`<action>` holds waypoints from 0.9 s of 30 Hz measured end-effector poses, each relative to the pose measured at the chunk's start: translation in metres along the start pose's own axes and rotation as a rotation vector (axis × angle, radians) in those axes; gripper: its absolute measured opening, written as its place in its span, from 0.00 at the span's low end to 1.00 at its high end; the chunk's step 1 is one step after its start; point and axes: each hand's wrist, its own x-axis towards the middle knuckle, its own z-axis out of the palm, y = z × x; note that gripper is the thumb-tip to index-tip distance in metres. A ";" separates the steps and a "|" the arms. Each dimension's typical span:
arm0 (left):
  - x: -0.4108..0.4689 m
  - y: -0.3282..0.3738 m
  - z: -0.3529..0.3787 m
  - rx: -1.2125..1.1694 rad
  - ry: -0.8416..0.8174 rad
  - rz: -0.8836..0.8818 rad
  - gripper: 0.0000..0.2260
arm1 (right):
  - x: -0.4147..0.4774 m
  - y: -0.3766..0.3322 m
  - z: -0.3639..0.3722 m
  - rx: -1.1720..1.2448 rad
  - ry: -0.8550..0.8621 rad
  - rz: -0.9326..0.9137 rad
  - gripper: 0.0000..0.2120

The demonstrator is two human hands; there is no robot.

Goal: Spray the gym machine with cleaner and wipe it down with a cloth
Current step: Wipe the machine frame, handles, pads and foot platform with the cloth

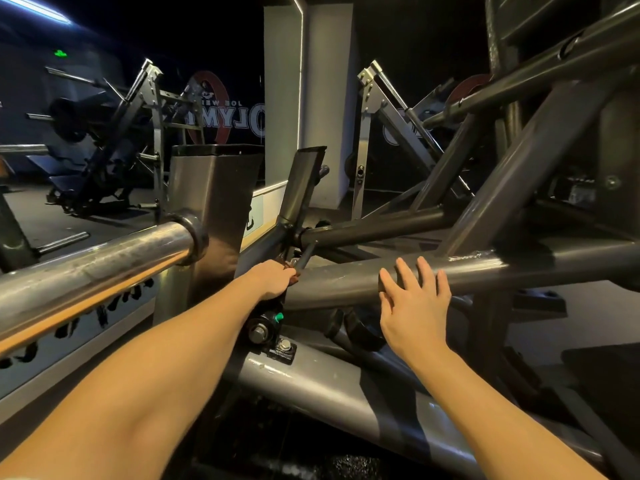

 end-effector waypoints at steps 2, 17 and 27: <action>-0.004 0.024 0.001 -0.100 -0.004 0.076 0.19 | 0.000 0.000 -0.001 -0.009 -0.011 -0.003 0.24; 0.038 -0.009 0.005 0.007 -0.049 0.064 0.22 | 0.001 0.008 0.001 -0.082 -0.017 -0.043 0.31; 0.046 0.103 -0.004 -0.199 -0.202 0.241 0.22 | -0.009 0.058 -0.012 -0.094 0.268 0.031 0.29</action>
